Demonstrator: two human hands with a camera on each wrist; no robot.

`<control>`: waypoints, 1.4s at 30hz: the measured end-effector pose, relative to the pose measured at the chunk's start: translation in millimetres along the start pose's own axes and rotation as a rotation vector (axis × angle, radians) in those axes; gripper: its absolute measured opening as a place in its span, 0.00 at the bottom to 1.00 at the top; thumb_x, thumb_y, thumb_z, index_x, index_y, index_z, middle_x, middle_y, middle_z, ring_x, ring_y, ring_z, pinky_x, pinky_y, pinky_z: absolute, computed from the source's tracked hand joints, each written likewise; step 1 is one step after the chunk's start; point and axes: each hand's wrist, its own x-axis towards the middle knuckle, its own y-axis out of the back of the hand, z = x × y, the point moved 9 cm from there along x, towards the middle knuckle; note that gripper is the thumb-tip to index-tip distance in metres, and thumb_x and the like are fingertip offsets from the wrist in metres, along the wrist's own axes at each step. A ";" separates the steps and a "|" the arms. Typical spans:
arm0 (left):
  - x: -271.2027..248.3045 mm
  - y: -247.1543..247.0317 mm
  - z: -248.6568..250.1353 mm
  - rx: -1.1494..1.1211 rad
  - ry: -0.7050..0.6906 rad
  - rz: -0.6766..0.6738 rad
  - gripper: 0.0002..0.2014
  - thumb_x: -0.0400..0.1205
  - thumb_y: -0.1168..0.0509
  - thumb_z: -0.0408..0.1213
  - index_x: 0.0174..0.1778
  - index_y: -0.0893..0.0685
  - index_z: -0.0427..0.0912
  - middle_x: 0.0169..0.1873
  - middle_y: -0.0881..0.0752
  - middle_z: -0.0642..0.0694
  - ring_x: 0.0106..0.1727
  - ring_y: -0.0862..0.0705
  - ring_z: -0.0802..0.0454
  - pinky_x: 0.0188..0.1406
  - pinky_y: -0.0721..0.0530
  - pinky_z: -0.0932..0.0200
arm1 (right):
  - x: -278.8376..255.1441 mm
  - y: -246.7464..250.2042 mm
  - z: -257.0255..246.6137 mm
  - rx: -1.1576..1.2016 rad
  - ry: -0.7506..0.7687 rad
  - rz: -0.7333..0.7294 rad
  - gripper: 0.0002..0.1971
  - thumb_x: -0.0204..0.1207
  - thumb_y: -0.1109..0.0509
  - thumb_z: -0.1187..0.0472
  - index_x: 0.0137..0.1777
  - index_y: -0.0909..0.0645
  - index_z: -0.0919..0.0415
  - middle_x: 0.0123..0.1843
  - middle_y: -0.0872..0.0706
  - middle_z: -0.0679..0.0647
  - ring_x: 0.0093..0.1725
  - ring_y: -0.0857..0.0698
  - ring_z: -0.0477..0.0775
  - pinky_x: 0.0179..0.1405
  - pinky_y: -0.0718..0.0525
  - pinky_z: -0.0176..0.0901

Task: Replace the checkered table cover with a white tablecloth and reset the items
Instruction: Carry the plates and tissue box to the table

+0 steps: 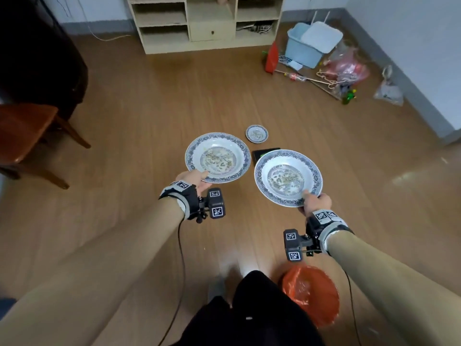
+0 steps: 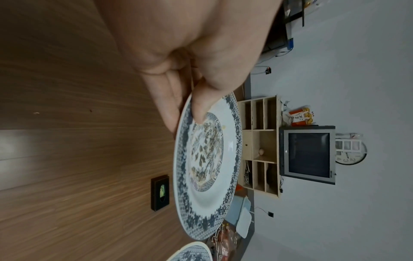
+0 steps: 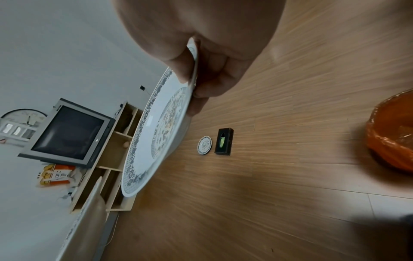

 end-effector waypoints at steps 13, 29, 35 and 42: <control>187.1 -133.9 155.9 0.230 0.053 0.011 0.02 0.79 0.29 0.25 0.45 0.15 0.34 0.39 0.10 0.38 0.32 0.10 0.46 0.25 0.12 0.56 | 175.8 -139.5 -117.4 0.066 -0.134 0.057 0.16 0.83 0.32 0.62 0.67 0.26 0.65 0.60 0.16 0.62 0.56 0.13 0.66 0.53 0.10 0.63; 379.4 -292.8 376.0 0.442 0.040 -0.063 0.15 0.82 0.30 0.33 0.64 0.18 0.34 0.31 0.09 0.42 0.27 0.12 0.47 0.42 0.11 0.48 | 349.1 -278.9 -306.2 0.088 -0.202 0.116 0.20 0.78 0.26 0.55 0.65 0.26 0.61 0.62 0.16 0.61 0.59 0.14 0.66 0.60 0.14 0.66; 477.6 -383.2 449.3 0.473 0.069 -0.132 0.15 0.80 0.28 0.30 0.62 0.16 0.33 0.38 0.09 0.39 0.29 0.10 0.46 0.31 0.11 0.52 | 415.3 -324.2 -352.0 0.124 -0.246 0.228 0.22 0.78 0.25 0.54 0.66 0.24 0.62 0.62 0.14 0.62 0.57 0.12 0.65 0.57 0.12 0.66; 554.2 -507.1 523.8 0.567 0.097 -0.245 0.09 0.83 0.32 0.26 0.58 0.18 0.31 0.44 0.12 0.37 0.37 0.12 0.45 0.40 0.10 0.53 | 446.3 -360.2 -405.9 0.266 -0.297 0.396 0.20 0.79 0.27 0.59 0.69 0.22 0.63 0.59 0.13 0.59 0.55 0.11 0.64 0.56 0.12 0.66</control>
